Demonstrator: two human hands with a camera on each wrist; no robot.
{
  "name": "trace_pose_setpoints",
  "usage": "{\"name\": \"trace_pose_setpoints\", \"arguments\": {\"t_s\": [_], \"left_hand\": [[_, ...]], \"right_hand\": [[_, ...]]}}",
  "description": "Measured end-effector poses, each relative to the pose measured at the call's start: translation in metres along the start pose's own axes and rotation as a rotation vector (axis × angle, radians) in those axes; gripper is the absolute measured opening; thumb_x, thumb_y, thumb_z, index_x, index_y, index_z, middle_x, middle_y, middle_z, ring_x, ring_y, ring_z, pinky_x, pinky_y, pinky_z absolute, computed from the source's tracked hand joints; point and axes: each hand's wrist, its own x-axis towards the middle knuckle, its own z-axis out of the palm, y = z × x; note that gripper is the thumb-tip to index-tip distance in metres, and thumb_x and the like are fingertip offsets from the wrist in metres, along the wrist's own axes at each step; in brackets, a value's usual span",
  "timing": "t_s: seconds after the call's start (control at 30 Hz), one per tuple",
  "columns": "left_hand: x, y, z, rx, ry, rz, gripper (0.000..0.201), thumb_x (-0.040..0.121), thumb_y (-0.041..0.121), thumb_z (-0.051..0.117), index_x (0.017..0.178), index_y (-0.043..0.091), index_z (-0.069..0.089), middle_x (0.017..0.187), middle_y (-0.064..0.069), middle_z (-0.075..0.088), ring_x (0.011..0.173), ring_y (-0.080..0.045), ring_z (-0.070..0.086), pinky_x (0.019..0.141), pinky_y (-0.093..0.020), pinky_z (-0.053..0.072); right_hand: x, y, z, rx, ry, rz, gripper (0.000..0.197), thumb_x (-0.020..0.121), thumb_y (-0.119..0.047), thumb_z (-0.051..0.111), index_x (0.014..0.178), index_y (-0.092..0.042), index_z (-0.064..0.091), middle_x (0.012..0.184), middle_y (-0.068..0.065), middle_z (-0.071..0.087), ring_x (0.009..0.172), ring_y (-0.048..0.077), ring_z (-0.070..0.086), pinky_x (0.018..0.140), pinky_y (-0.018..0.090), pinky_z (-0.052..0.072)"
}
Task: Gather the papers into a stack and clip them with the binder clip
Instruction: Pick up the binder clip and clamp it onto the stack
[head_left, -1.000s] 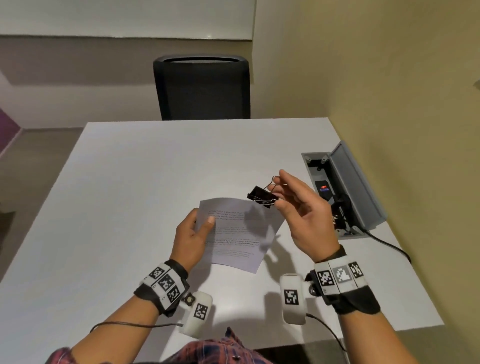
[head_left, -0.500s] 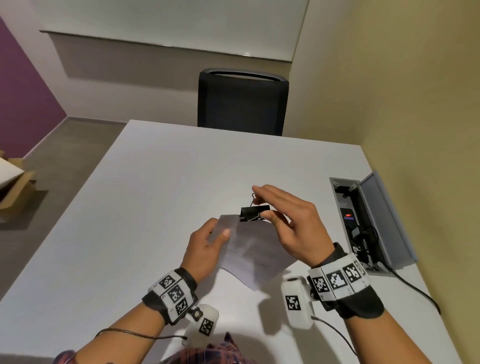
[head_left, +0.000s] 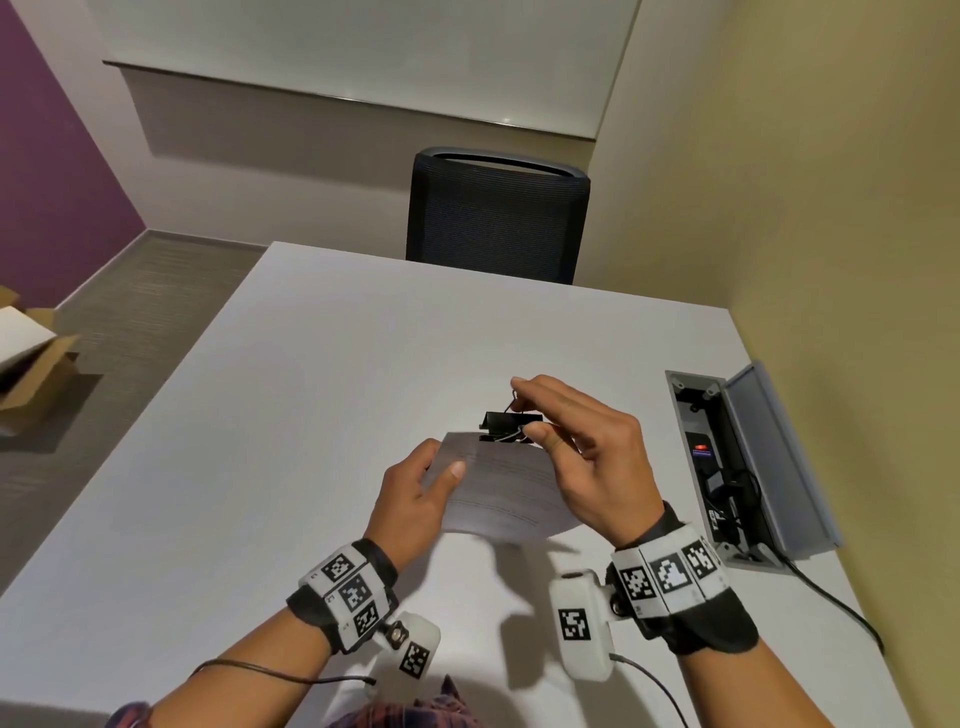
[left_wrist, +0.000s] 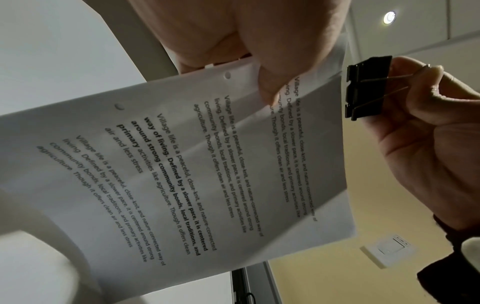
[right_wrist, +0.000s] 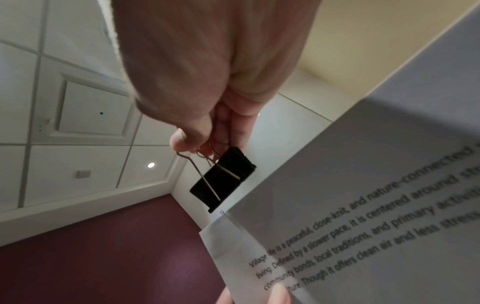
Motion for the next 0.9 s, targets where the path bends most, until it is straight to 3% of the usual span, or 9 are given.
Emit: {"name": "trace_pose_setpoints", "arguments": {"t_s": [0.17,0.33,0.53,0.73,0.9], "left_hand": [[-0.004,0.001,0.002,0.001,0.000,-0.016,0.025,0.089,0.034,0.056,0.101,0.013,0.063,0.093,-0.006,0.072,0.089,-0.024,0.065,0.081,-0.041,0.052],[-0.004,0.000,0.002,0.024,-0.018,-0.019,0.032,0.087,0.040,0.054,0.101,0.012,0.061,0.091,-0.011,0.070,0.088,-0.031,0.063,0.078,-0.047,0.051],[0.000,0.007,0.004,0.013,-0.033,-0.024,0.026,0.084,0.024,0.054,0.107,0.015,0.063,0.098,-0.005,0.072,0.092,-0.017,0.062,0.080,-0.031,0.049],[0.000,0.007,0.001,0.012,-0.043,-0.013,0.028,0.084,0.021,0.053,0.106,0.007,0.062,0.097,-0.006,0.072,0.091,-0.017,0.062,0.079,-0.028,0.049],[-0.002,0.004,-0.002,0.012,-0.026,-0.018,0.021,0.085,0.022,0.053,0.102,0.014,0.063,0.093,-0.006,0.071,0.087,-0.019,0.062,0.076,-0.031,0.049]], "right_hand": [[-0.004,0.004,0.005,-0.033,-0.009,0.018,0.031,0.088,0.001,0.063,0.118,-0.002,0.067,0.104,0.003,0.070,0.097,0.013,0.067,0.089,0.019,0.049],[-0.004,0.005,0.013,0.002,-0.032,0.044,0.029,0.089,-0.001,0.063,0.117,-0.003,0.068,0.104,0.002,0.070,0.095,0.010,0.068,0.088,0.017,0.050],[-0.002,0.005,0.023,0.052,-0.042,0.071,0.029,0.089,-0.002,0.063,0.117,-0.004,0.068,0.104,0.005,0.072,0.096,0.009,0.068,0.089,0.016,0.050],[0.000,0.004,0.029,0.049,-0.040,0.052,0.031,0.089,-0.002,0.061,0.119,-0.002,0.067,0.107,0.007,0.071,0.098,0.011,0.068,0.090,0.018,0.050],[0.000,0.003,0.031,0.074,-0.082,0.079,0.037,0.088,-0.002,0.062,0.125,-0.006,0.062,0.111,0.006,0.069,0.104,0.012,0.067,0.096,0.023,0.051]]}}
